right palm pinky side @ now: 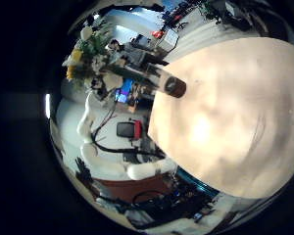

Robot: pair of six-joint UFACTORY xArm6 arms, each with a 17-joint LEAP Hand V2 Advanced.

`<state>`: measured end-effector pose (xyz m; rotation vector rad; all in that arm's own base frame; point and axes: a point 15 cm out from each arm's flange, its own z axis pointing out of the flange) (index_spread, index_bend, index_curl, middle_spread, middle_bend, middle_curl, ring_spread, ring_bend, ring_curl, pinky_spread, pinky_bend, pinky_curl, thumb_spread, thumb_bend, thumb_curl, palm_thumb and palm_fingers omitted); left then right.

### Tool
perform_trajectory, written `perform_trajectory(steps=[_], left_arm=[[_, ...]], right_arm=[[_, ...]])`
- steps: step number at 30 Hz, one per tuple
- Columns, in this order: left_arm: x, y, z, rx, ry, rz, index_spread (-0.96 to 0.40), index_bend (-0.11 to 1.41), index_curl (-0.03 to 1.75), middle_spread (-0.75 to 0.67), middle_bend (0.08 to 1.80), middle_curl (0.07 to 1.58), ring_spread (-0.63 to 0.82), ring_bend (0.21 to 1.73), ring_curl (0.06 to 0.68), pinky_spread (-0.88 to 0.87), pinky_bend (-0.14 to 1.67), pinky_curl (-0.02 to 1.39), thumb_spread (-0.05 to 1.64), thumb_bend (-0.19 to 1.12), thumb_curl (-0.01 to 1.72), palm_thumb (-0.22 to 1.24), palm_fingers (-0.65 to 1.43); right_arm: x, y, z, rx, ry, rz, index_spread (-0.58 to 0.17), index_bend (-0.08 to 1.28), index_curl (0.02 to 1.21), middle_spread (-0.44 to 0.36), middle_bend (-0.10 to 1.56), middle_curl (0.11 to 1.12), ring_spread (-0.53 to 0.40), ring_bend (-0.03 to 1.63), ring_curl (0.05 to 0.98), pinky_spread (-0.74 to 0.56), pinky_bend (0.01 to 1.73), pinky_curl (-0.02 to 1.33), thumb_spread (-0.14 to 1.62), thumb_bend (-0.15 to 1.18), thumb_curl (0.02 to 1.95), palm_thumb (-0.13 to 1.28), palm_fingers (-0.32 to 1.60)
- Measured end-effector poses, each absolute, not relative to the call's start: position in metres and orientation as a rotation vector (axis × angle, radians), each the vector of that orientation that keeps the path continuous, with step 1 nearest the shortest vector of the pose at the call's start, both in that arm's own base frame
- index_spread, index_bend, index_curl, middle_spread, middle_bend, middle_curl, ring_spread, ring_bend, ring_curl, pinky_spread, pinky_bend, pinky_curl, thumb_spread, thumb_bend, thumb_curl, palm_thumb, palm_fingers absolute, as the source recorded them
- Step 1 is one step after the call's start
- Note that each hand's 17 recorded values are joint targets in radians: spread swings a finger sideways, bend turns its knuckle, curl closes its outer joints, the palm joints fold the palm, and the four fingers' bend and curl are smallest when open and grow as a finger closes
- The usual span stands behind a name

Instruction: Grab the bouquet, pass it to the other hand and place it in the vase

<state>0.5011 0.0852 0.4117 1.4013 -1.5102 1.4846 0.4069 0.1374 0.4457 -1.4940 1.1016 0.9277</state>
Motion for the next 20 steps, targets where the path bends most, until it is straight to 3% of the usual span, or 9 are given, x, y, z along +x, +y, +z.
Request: perform_trajectory(steps=[6, 14, 20], left_arm=[[0.483, 0.132, 0.398, 1.472, -1.391, 1.582, -0.04, 0.04, 0.52, 0.52, 0.14, 0.47, 0.57, 0.58, 0.215, 0.65, 0.39, 0.33, 0.79, -0.04, 0.42, 0.15, -0.32], [0.458, 0.157, 0.418, 1.521, -1.383, 1.639, -0.02, 0.07, 0.31, 0.54, 0.15, 0.35, 0.61, 0.5, 0.188, 0.73, 0.33, 0.28, 0.79, -0.04, 0.37, 0.15, -0.24], [0.439, 0.152, 0.414, 1.543, -1.356, 1.631, -0.03, 0.1, 0.23, 0.53, 0.15, 0.29, 0.61, 0.47, 0.181, 0.73, 0.3, 0.26, 0.8, -0.04, 0.36, 0.15, -0.2]], right_arm=[[0.403, 0.137, 0.442, -1.509, 1.102, 0.94, -0.39, 0.18, 0.31, -0.017, 0.19, 0.33, 0.188, 0.49, 0.207, 0.45, 0.5, 0.25, 0.99, -0.02, 0.55, 0.82, 0.24], [0.403, 0.136, 0.439, -1.511, 1.088, 0.951, -0.388, 0.18, 0.32, 0.016, 0.19, 0.32, 0.187, 0.48, 0.203, 0.45, 0.49, 0.25, 0.99, -0.02, 0.55, 0.82, 0.26], [0.393, 0.105, 0.43, -1.554, 1.07, 0.935, -0.387, 0.19, 0.33, 0.025, 0.19, 0.32, 0.186, 0.46, 0.198, 0.45, 0.47, 0.24, 0.99, -0.02, 0.55, 0.82, 0.26]])
